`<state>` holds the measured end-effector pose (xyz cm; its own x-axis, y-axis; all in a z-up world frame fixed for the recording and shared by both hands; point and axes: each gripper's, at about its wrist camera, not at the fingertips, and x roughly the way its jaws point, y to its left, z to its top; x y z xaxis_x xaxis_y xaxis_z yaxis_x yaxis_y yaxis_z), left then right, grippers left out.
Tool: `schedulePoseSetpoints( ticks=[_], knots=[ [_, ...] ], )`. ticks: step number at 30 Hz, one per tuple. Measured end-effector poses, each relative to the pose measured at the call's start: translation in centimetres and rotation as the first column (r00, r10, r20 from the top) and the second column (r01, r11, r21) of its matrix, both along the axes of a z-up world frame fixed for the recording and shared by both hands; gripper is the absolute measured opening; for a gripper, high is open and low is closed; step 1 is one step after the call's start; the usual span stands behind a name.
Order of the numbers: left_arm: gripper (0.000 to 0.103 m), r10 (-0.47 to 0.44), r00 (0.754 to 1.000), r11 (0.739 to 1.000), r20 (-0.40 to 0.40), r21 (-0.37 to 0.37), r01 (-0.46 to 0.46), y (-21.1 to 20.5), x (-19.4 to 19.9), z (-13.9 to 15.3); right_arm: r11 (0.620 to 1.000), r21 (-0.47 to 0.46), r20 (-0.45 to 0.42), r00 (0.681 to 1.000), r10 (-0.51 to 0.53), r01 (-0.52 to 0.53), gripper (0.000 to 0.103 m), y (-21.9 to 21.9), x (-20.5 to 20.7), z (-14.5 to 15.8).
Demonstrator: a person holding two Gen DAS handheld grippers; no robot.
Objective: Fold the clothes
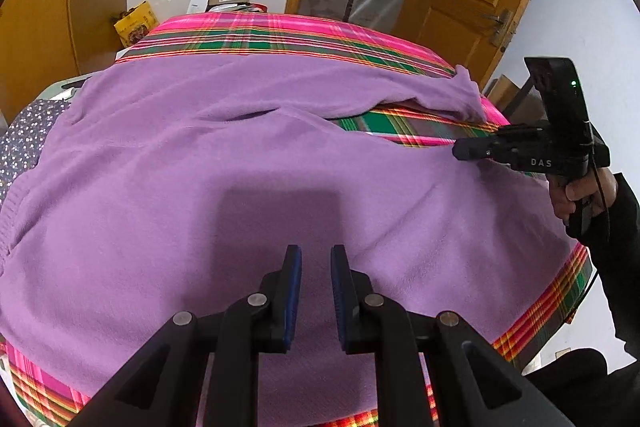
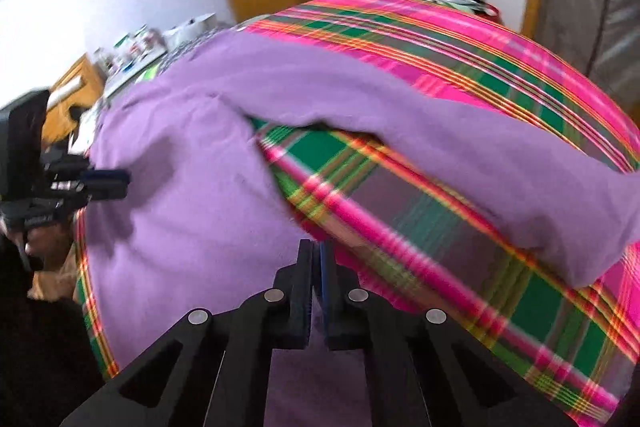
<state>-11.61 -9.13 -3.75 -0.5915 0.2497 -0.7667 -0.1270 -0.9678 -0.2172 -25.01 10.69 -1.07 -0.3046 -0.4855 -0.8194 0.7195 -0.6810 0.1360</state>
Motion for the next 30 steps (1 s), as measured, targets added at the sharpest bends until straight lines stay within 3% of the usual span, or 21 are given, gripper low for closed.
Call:
schedulePoseSetpoints(
  ticks=[2, 5, 7, 8, 9, 12, 18, 25, 26, 27, 30],
  knots=[
    [0.014, 0.018, 1.000, 1.000, -0.005, -0.001, -0.018, -0.5, -0.1, 0.1, 0.999, 0.035, -0.002, 1.000, -0.011, 0.011, 0.003, -0.2, -0.2, -0.4],
    [0.014, 0.052, 0.999, 0.999, -0.016, -0.002, -0.052, -1.6, 0.0, 0.4, 1.000, 0.002, 0.011, 1.000, -0.016, 0.016, 0.005, 0.3, -0.1, 0.3],
    [0.014, 0.076, 0.997, 0.997, -0.017, -0.010, -0.076, -2.5, -0.1, 0.5, 1.000, -0.027, 0.018, 1.000, -0.008, 0.009, 0.017, 0.2, -0.1, 1.0],
    [0.014, 0.090, 0.996, 0.996, -0.017, -0.016, -0.090, -3.0, -0.2, 0.5, 0.999, -0.042, 0.017, 1.000, -0.001, 0.002, 0.032, -0.1, -0.2, 1.4],
    [0.014, 0.103, 0.995, 0.994, -0.017, -0.018, -0.103, -3.4, -0.3, 0.6, 0.998, -0.056, 0.016, 1.000, 0.006, -0.005, 0.036, -0.5, -0.2, 1.7],
    [0.014, 0.140, 0.990, 0.990, -0.023, -0.021, -0.140, -4.7, -0.5, 0.7, 0.996, -0.071, 0.024, 0.998, 0.056, -0.055, 0.036, -3.4, -0.7, 2.0],
    [0.014, 0.190, 0.982, 0.981, -0.022, -0.025, -0.190, -6.7, -0.1, 0.7, 0.987, -0.015, 0.044, 0.986, 0.158, -0.157, 0.036, -10.4, -2.6, 0.2],
    [0.014, 0.255, 0.967, 0.967, -0.013, -0.026, -0.255, -9.4, 0.6, 0.3, 0.975, 0.019, 0.038, 0.974, 0.222, -0.223, 0.035, -14.4, -3.7, -0.3],
    [0.014, 0.266, 0.964, 0.963, -0.013, -0.028, -0.266, -9.9, 0.7, 0.3, 0.973, 0.024, 0.035, 0.973, 0.228, -0.229, 0.025, -14.7, -3.8, -0.2],
    [0.014, 0.277, 0.961, 0.960, -0.015, -0.030, -0.278, -10.5, 0.9, 0.3, 0.972, 0.031, 0.028, 0.972, 0.232, -0.232, 0.009, -14.9, -3.8, -0.2],
    [0.014, 0.310, 0.950, 0.950, -0.023, -0.040, -0.311, -12.0, 1.4, 0.4, 0.970, 0.052, 0.007, 0.971, 0.237, -0.237, 0.008, -15.7, -3.9, -0.2]
  ],
)
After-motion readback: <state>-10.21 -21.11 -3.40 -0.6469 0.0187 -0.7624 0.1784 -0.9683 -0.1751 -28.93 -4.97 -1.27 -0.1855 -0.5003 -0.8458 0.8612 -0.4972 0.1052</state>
